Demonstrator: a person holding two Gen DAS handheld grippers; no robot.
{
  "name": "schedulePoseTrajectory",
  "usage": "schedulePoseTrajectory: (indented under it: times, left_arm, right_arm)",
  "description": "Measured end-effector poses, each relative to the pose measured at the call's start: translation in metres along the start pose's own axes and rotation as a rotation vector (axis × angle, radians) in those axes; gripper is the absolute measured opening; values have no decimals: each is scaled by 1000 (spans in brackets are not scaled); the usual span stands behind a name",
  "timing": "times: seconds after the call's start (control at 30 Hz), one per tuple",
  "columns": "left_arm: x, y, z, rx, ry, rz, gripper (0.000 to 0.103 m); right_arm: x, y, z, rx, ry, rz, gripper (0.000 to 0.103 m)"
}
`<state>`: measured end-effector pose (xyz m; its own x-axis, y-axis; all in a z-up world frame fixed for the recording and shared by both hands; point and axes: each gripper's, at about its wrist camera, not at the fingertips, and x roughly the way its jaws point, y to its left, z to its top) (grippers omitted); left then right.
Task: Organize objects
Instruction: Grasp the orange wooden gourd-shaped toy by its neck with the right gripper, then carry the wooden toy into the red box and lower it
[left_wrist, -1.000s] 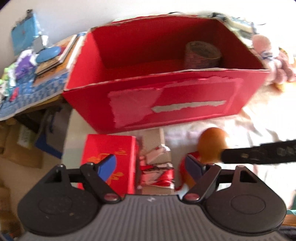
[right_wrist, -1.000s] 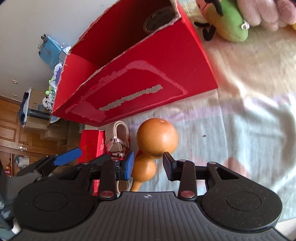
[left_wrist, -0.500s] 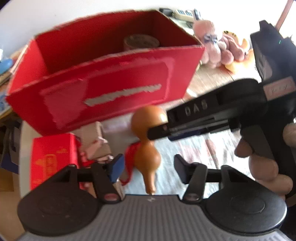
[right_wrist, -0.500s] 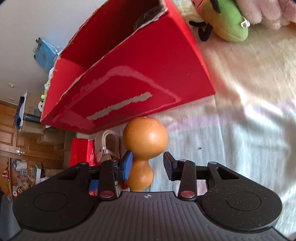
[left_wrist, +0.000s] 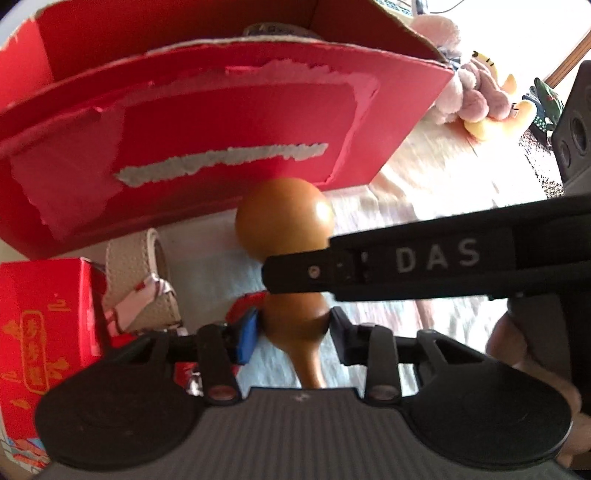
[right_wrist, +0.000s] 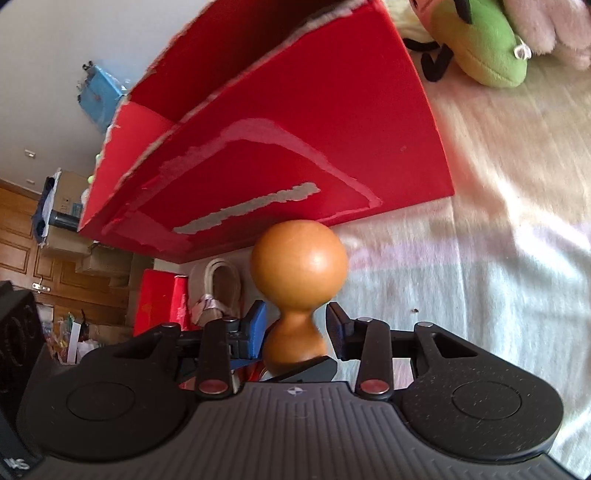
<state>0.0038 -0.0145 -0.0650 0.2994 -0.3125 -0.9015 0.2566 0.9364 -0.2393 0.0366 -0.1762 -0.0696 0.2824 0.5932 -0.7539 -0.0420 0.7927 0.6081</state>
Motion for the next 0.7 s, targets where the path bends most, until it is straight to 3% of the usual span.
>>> schedulePoseTrajectory:
  times: [0.1,0.33,0.5,0.7]
  left_arm:
    - [3,0,4,9,-1,7,35]
    - [0,-19,10,122,6,1,34]
    - [-16,-35,14,208,-3,-96,35]
    - [-42,-71,27,379,-73,-198,35]
  right_arm:
    - [5,-5,1,21,16,17,32]
    - [-17,-8,-4,-29,8,4,30]
    - [-52,-23,-3,31,-37,9,30]
    - [-108,-25,-4,68,-171,-22,30]
